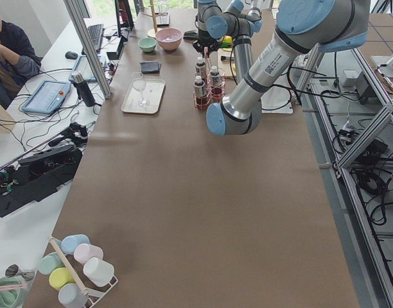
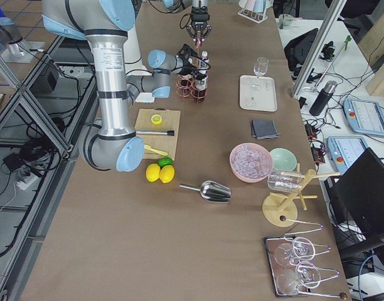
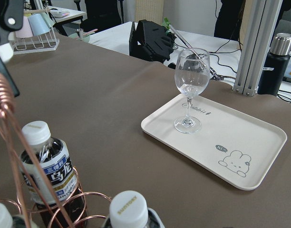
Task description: Take tea from basket to plate
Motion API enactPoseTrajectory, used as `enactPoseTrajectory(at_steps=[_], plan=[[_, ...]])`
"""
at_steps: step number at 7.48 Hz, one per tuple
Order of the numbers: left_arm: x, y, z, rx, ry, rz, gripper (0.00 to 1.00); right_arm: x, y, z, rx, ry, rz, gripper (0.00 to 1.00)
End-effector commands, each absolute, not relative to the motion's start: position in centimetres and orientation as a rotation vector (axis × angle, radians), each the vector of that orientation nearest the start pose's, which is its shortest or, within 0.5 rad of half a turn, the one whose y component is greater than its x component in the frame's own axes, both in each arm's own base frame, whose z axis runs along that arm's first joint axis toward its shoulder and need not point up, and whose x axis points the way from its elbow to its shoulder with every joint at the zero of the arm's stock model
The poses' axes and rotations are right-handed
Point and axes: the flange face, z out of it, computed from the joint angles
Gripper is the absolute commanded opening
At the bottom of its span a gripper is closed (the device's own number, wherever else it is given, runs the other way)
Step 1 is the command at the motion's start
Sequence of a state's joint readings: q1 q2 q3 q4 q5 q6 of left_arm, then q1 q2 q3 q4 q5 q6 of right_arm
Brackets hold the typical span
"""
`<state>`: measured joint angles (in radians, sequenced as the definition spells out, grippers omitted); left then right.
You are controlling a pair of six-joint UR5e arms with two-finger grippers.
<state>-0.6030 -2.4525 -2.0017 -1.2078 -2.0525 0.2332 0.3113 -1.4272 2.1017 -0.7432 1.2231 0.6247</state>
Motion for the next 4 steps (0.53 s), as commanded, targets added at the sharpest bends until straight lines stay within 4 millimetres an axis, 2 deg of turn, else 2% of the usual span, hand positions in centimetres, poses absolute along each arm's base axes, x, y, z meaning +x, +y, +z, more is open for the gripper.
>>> enactPoseTrajectory(at_steps=[1, 2, 4], plan=[[41.11, -38.88, 2.65, 0.768, 0.812, 1.313, 0.0, -40.53, -33.43, 23.15, 1.111, -1.051, -0.237, 0.84], [41.17, -38.92, 2.68, 0.766, 0.812, 1.311, 0.0, -41.34, -33.7, 22.49, 1.113, -1.056, -0.232, 0.84], [41.11, -38.88, 2.65, 0.767, 0.812, 1.311, 0.0, -41.41, -33.65, 22.49, 1.108, -1.059, -0.229, 0.85]])
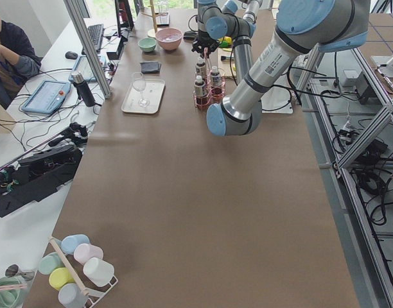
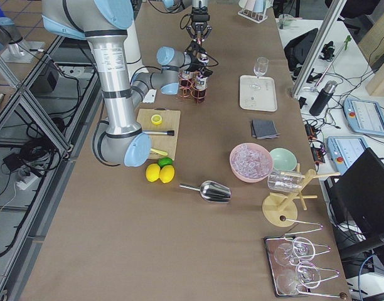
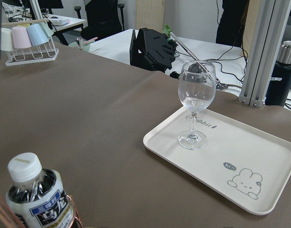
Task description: Take tea from basket to plate
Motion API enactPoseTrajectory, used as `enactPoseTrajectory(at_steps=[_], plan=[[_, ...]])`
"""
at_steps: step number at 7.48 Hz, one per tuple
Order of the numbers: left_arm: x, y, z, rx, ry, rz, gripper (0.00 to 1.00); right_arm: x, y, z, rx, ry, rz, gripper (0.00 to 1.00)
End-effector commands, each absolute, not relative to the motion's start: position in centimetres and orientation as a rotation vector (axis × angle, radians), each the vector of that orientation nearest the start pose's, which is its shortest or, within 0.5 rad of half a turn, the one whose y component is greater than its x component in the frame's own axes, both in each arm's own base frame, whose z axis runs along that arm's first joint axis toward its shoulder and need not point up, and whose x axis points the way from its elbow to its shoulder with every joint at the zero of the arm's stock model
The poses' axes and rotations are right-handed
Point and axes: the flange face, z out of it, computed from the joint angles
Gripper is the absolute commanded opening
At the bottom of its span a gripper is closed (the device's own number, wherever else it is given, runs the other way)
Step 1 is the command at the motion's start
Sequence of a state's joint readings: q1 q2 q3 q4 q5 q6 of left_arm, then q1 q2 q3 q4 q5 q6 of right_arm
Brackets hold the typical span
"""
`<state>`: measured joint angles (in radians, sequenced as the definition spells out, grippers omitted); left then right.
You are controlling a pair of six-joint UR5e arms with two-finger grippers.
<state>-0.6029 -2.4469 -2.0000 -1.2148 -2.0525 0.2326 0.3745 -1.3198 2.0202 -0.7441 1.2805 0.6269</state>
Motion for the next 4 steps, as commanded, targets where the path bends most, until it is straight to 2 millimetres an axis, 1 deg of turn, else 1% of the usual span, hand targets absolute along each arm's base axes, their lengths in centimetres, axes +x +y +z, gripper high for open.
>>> enactPoseTrajectory(at_steps=[1, 2, 4], plan=[[41.11, -38.88, 2.65, 0.767, 0.812, 1.311, 0.0, -41.46, -33.68, 22.48, 1.108, -1.059, -0.226, 0.85], [41.1, -38.87, 2.56, 0.769, 0.813, 1.311, 0.0, -41.74, -33.46, 22.4, 1.104, -1.063, -0.23, 0.85], [41.05, -38.83, 2.53, 0.77, 0.813, 1.311, 0.0, -42.05, -33.1, 23.22, 1.091, -1.053, -0.239, 0.85]])
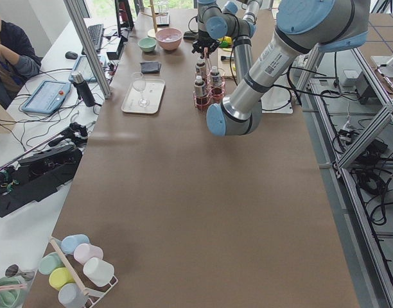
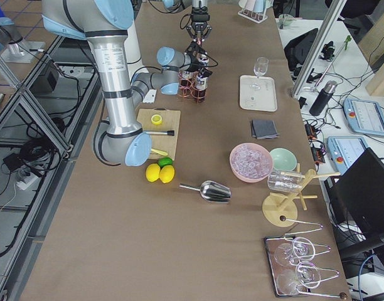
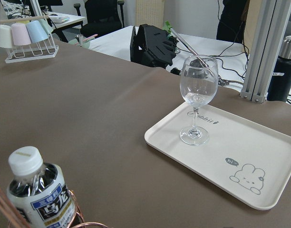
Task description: Take tea from basket to plate
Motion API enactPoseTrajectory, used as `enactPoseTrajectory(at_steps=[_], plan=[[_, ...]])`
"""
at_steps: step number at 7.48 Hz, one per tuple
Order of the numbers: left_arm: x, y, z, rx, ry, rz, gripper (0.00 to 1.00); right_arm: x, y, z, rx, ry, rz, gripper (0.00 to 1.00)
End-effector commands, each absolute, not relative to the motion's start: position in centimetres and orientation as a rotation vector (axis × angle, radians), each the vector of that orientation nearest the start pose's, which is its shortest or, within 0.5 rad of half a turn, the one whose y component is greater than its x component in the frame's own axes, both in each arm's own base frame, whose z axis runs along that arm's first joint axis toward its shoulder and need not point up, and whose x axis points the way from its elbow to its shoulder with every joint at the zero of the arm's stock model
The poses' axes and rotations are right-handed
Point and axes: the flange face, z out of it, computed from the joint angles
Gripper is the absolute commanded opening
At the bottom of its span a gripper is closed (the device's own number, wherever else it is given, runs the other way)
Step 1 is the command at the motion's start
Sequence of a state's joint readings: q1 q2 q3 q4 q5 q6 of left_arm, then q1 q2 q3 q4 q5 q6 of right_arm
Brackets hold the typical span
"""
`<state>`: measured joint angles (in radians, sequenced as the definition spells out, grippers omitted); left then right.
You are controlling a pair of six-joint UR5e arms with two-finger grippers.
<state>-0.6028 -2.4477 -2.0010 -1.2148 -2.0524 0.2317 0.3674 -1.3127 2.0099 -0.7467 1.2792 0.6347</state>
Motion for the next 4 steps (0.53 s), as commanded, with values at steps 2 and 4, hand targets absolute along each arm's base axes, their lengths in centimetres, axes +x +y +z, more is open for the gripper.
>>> enactPoseTrajectory(at_steps=[2, 4], plan=[[40.87, -38.71, 2.31, 0.767, 0.822, 1.291, 0.0, -42.65, -32.79, 23.3, 1.087, -1.054, -0.245, 0.85], [40.77, -38.63, 2.26, 0.767, 0.825, 1.291, 0.0, -42.75, -32.45, 23.33, 1.084, -1.058, -0.245, 0.84]])
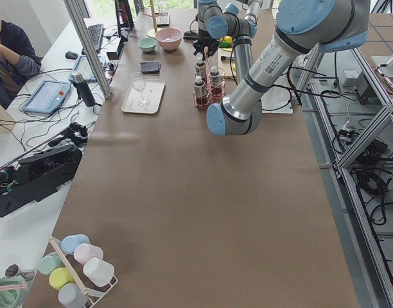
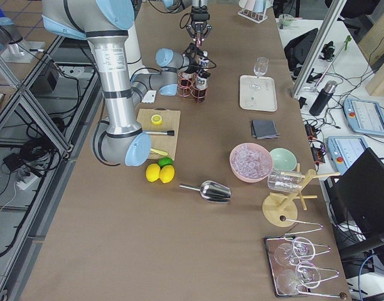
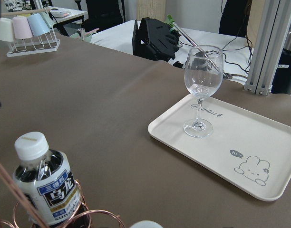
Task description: Take tea from basket to plate
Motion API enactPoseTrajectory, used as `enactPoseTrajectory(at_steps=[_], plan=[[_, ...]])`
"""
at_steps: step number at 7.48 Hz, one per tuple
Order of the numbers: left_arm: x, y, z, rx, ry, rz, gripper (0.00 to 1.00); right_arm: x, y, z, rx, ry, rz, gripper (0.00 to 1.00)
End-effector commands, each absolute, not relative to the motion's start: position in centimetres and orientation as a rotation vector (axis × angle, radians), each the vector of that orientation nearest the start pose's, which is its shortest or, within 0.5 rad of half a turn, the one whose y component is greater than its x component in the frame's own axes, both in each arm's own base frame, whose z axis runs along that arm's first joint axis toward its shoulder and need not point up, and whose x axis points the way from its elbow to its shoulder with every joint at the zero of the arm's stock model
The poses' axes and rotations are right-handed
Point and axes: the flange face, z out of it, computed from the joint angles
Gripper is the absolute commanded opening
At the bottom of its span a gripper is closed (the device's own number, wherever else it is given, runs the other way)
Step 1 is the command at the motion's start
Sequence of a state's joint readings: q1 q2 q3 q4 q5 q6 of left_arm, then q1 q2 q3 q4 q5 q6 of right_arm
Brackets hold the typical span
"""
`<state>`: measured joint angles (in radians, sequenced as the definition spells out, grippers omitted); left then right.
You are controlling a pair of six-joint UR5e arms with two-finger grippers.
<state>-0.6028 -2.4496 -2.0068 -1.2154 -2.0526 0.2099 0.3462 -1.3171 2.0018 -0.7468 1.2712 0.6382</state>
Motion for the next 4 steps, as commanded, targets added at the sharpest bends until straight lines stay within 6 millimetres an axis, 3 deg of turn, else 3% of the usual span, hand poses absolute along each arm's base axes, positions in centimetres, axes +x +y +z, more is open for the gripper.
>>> enactPoseTrajectory(at_steps=[1, 3, 4], plan=[[40.77, -38.64, 2.26, 0.768, 0.823, 1.29, 0.0, -43.01, -32.28, 23.45, 1.088, -1.05, -0.242, 0.78], [40.77, -38.64, 2.26, 0.768, 0.823, 1.29, 0.0, -43.29, -31.93, 23.3, 1.091, -1.05, -0.239, 0.45], [40.82, -38.68, 2.3, 0.766, 0.823, 1.29, 0.0, -43.36, -31.89, 23.15, 1.092, -1.051, -0.239, 0.37]])
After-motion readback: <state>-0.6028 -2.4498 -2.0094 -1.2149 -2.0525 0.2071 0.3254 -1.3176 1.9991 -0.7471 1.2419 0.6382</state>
